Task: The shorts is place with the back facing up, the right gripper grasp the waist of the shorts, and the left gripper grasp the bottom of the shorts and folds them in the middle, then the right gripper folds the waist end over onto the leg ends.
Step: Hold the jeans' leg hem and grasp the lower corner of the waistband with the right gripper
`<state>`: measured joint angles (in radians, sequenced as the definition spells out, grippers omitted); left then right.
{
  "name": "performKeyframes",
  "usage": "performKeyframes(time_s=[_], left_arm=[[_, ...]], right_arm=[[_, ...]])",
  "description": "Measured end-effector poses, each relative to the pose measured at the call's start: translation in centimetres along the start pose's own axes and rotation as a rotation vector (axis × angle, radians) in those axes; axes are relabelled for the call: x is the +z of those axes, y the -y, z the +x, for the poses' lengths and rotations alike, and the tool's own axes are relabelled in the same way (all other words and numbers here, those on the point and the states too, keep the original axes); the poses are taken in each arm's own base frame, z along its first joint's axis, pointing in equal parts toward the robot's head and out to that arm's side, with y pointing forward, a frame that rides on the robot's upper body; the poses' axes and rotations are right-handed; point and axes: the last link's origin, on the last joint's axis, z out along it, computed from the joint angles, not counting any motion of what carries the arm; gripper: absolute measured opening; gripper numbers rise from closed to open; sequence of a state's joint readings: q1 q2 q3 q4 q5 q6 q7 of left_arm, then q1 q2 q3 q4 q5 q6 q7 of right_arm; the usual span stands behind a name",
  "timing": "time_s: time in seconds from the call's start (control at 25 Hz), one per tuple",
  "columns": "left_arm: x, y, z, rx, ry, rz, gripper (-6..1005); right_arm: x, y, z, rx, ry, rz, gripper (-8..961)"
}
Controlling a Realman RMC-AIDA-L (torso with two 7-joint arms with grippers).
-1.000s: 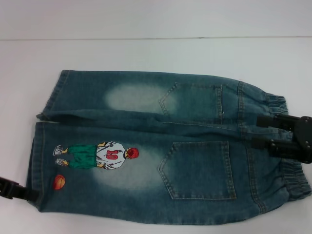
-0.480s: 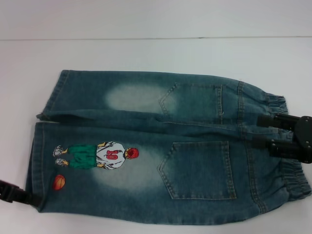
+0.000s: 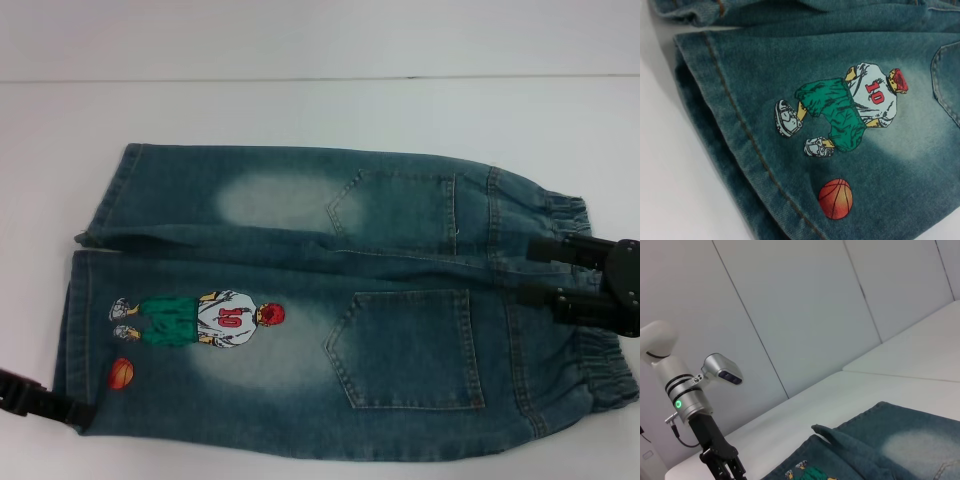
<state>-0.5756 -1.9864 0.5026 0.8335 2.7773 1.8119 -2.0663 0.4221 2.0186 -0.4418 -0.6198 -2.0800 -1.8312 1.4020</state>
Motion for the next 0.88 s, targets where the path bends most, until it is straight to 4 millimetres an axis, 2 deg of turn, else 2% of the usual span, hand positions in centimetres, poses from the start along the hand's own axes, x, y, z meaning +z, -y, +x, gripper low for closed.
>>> performKeyframes(time_s=[0.16,0.88], left_arm=[[0.0,-0.1,0.0,0.002,0.004,-0.001,509],[-1.5,0.0,0.9,0.016,-0.001,0.041,520]], right_arm=[[0.0,-0.1,0.0,0.0,0.001,-0.007,802],[-0.1,-0.1,0.0,0.002,0.005,-0.007,802]])
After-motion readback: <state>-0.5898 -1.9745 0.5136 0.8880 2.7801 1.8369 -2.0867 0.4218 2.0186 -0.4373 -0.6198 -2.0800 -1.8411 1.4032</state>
